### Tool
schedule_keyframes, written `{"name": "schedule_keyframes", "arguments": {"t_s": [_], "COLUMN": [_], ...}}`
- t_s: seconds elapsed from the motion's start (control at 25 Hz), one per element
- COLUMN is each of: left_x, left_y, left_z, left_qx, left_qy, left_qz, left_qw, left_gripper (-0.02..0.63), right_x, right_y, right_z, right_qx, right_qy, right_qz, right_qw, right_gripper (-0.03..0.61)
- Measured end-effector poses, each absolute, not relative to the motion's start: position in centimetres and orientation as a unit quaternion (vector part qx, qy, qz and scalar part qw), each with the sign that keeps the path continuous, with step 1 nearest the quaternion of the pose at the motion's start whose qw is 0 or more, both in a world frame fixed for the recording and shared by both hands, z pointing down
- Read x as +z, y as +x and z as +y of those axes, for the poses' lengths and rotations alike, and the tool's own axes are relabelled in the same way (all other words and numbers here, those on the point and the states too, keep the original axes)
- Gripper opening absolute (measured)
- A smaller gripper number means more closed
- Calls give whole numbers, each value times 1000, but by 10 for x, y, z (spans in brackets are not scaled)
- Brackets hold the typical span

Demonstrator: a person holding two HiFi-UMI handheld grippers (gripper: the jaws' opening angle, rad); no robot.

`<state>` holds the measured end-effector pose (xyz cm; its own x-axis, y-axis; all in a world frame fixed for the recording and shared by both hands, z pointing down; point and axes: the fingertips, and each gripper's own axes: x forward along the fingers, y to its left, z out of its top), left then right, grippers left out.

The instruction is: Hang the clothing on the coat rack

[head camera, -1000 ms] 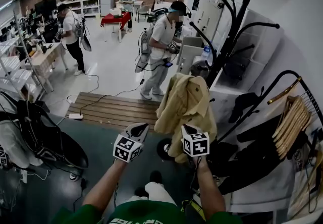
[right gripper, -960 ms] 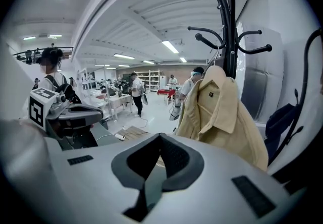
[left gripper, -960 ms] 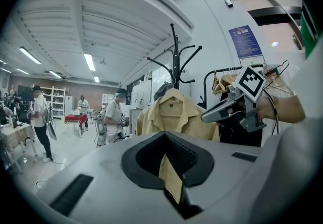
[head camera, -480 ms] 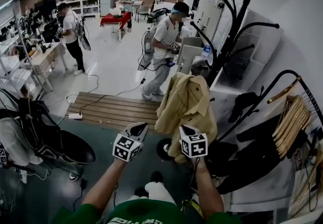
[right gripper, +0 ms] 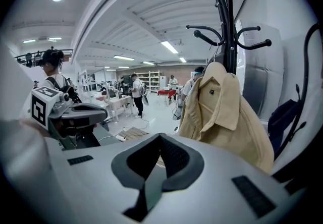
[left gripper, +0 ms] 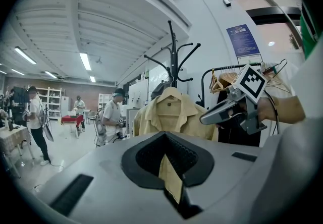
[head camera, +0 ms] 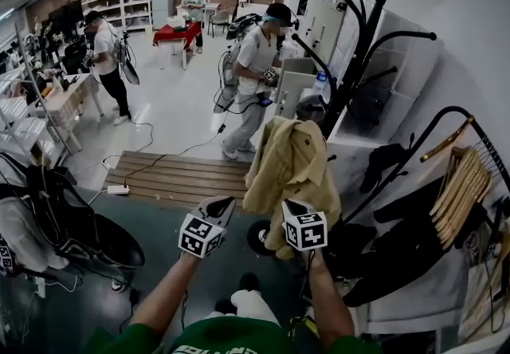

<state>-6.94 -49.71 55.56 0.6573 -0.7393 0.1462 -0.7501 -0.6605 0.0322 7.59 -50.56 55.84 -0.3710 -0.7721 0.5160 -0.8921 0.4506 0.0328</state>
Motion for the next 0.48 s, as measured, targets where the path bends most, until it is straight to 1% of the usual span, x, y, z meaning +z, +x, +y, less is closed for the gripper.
{"name": "schedule_keyframes", "arguments": {"t_s": [0.48], "left_x": [558], "left_y": [-63], "left_z": [-511], "left_qx": [66], "left_qy": [910], "left_qz": [-406], "left_qw": [45], "left_gripper": [3], "right_x": [561], "right_y": [79], "right_z": [-518], "right_qx": [134], "right_qy": [505], "right_qz": [-821], "right_qw": [232], "right_gripper": [8]}}
